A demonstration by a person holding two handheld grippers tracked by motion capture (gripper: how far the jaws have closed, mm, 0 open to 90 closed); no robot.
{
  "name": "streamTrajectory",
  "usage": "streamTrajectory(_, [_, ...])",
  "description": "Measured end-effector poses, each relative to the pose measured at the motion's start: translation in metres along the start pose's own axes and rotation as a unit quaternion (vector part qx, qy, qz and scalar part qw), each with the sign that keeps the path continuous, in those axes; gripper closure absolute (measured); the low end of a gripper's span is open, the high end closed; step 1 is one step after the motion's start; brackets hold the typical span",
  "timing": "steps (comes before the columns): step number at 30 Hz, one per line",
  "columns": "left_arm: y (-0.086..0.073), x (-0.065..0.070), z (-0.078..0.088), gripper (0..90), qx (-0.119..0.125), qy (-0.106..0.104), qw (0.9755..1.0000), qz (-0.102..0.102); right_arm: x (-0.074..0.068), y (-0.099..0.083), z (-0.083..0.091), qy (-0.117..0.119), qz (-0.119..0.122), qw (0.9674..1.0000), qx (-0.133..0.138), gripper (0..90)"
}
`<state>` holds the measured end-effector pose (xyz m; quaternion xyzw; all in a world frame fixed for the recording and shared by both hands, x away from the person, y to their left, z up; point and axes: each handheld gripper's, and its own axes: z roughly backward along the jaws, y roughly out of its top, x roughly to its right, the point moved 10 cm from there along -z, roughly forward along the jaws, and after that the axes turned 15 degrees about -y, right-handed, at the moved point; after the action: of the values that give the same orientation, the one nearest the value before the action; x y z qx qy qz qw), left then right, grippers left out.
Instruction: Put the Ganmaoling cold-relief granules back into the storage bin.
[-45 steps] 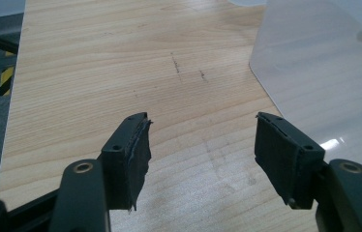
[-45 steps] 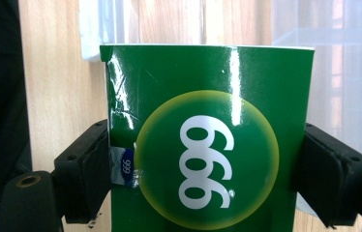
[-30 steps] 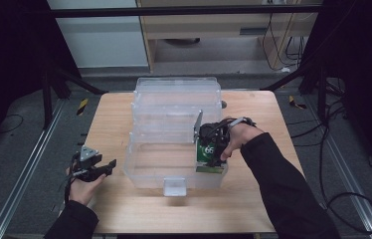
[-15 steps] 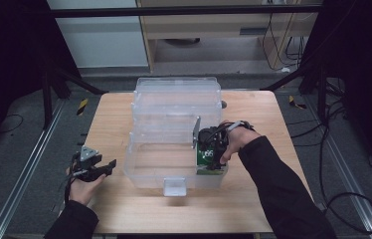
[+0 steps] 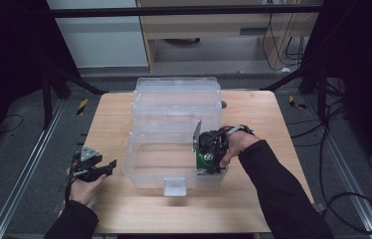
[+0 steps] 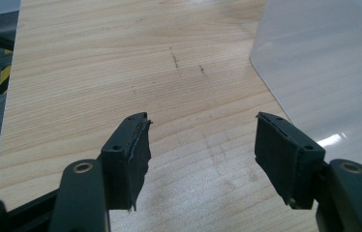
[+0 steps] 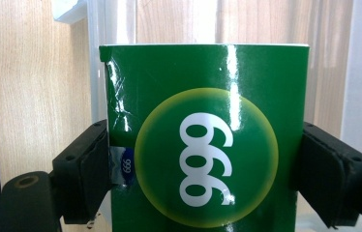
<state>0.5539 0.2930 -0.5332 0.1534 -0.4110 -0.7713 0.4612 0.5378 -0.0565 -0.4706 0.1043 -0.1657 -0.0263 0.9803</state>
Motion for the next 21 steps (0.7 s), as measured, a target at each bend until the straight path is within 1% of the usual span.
streamTrajectory(5, [-0.0006,-0.0004,-0.0002,36.8,-0.001,0.0,1.0,0.0,-0.001,-0.0011,-0.0027,0.003,-0.014,0.9999,0.001,15.6])
streamTrajectory(7, [-0.0007,-0.0003,-0.0005,36.8,-0.001,0.0,1.0,0.0,-0.0014,-0.0017,-0.0039,0.002,-0.026,0.9997,0.005,15.3])
streamTrajectory(8, [-0.0008,-0.0002,-0.0007,36.8,-0.002,0.0,1.0,0.0,-0.0007,-0.0021,-0.0048,0.001,-0.019,0.9998,0.011,15.2])
streamTrajectory(9, [-0.0009,-0.0001,-0.0008,36.8,-0.002,0.0,1.0,0.0,-0.0019,-0.0021,-0.0045,0.0,-0.028,0.9996,0.01,15.1])
streamTrajectory(11, [-0.0011,0.0001,-0.001,36.8,-0.003,0.0,1.0,-0.001,-0.001,-0.0027,-0.0054,-0.003,-0.023,0.9996,0.016,15.1])
streamTrajectory(14, [-0.0013,0.0003,-0.0013,36.8,-0.003,0.0,1.0,-0.001,-0.0012,-0.0027,-0.0057,-0.006,-0.029,0.9993,0.021,15.0])
streamTrajectory(21, [-0.0017,0.0001,-0.0016,36.8,-0.004,-0.001,1.0,-0.001,-0.0011,-0.0033,-0.0049,-0.007,-0.034,0.9992,0.02,14.6])
